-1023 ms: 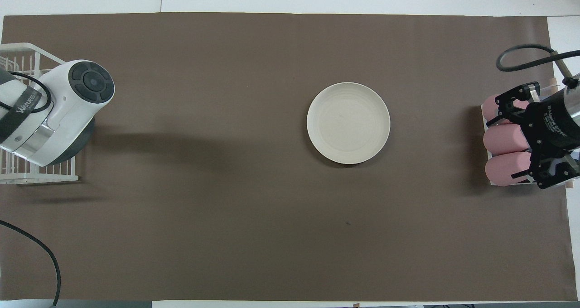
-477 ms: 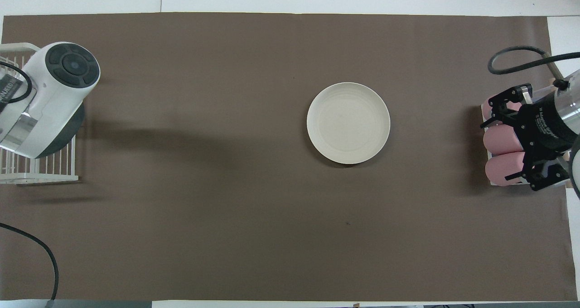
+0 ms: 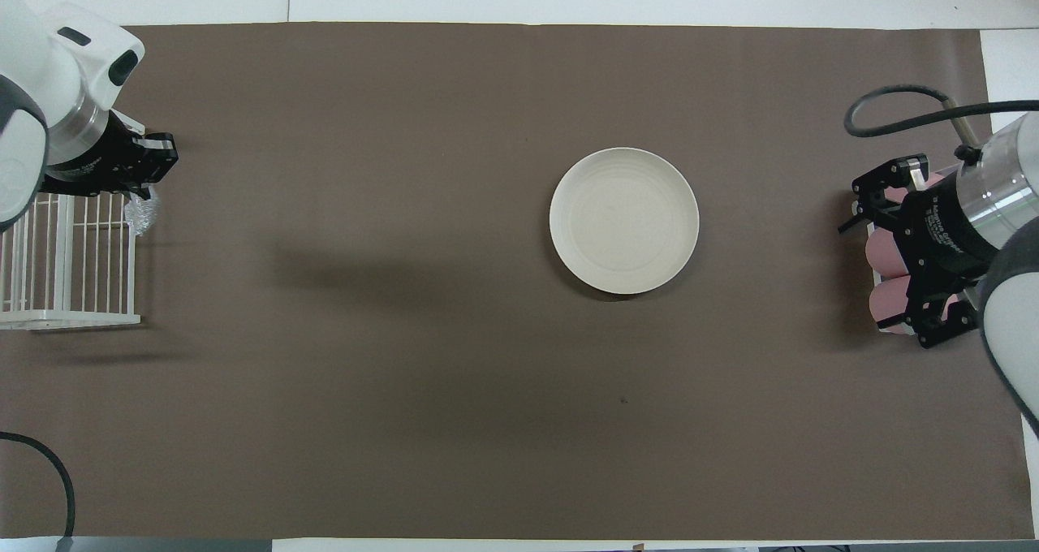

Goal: Wipe plate with sponge
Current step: 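Reach the left gripper into the wire basket and grasp the mesh sponge, then carry the sponge toward the plate while the right gripper approaches it, then close the right gripper on the sponge held by the left gripper, then open the left gripper while the right gripper moves the sponge onto the plate, then rub the sponge around the plate surface with the right gripper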

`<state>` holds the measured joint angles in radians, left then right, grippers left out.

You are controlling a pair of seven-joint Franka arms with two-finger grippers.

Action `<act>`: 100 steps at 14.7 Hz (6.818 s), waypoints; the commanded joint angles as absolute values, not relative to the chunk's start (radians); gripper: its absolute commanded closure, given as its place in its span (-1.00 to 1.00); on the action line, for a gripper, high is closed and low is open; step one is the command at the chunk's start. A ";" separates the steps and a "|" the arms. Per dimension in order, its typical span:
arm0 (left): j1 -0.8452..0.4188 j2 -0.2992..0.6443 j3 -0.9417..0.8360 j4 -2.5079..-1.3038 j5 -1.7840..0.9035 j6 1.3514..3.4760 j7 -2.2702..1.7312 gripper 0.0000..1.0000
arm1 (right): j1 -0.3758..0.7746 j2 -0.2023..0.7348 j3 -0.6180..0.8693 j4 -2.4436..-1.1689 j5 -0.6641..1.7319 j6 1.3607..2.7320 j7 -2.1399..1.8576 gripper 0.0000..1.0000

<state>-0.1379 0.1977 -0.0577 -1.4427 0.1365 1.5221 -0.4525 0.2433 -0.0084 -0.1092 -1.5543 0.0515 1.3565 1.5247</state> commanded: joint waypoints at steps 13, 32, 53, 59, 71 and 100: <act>-0.071 -0.143 -0.032 -2.038 -1.113 1.684 -0.096 1.00 | 0.348 -0.038 0.011 -1.588 0.120 1.469 1.916 -1.00; -0.209 -0.100 -0.032 -2.207 -1.477 1.626 0.265 1.00 | 0.423 -0.169 0.255 -1.931 0.239 2.077 2.094 -1.00; -0.195 -0.098 -0.032 -2.198 -1.427 1.565 0.281 1.00 | 0.416 -0.124 0.255 -1.925 0.296 2.217 2.086 1.00; -0.201 -0.107 -0.034 -2.166 -1.353 1.577 0.265 -1.00 | 0.416 -0.124 0.255 -1.925 0.296 2.214 2.082 1.00; -0.120 -0.112 -0.032 -2.122 -1.085 1.586 0.225 -1.00 | 0.304 -0.069 0.250 -1.996 0.279 2.167 1.619 1.00; -0.002 -0.109 -0.034 -2.092 -0.318 1.792 0.198 -1.00 | 0.031 0.265 0.250 -2.180 0.318 2.586 1.318 1.00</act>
